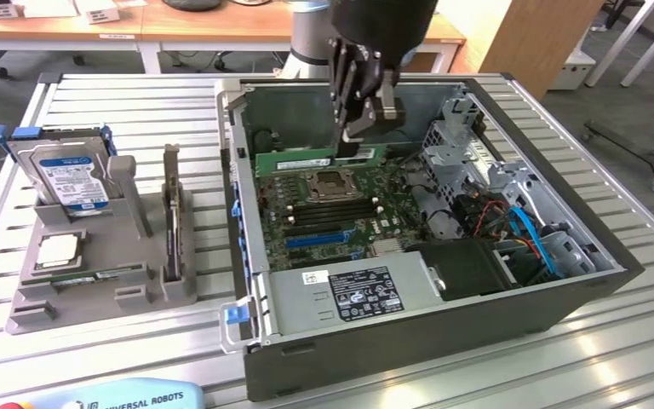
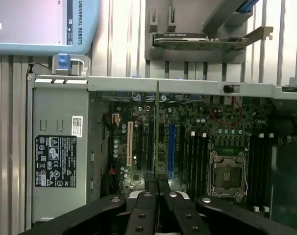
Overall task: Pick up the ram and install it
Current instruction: 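Pick up the ram and move it above insertion slot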
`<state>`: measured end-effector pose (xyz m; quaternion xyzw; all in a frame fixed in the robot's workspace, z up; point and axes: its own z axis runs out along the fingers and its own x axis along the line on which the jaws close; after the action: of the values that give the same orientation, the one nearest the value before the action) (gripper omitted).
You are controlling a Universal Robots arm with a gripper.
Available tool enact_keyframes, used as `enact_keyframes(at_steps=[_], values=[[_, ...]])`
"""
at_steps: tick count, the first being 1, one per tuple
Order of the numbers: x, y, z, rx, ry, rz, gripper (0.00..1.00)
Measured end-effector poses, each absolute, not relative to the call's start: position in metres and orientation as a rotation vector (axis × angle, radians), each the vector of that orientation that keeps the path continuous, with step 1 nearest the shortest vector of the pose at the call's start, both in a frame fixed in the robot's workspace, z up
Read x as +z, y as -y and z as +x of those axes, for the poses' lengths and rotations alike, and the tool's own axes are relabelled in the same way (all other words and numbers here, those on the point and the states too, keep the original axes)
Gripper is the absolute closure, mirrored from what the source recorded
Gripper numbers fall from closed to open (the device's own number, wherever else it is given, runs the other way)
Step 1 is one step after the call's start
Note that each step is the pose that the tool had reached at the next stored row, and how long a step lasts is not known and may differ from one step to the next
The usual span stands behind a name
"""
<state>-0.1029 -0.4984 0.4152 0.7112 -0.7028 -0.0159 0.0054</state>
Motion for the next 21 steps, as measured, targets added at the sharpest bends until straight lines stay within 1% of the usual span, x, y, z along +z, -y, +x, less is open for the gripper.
enact_keyframes(at_steps=[13,21], values=[[0.415,0.498,-0.061,-0.050,2.201,2.226,0.89],[0.415,0.498,-0.051,-0.050,2.226,2.201,0.89]])
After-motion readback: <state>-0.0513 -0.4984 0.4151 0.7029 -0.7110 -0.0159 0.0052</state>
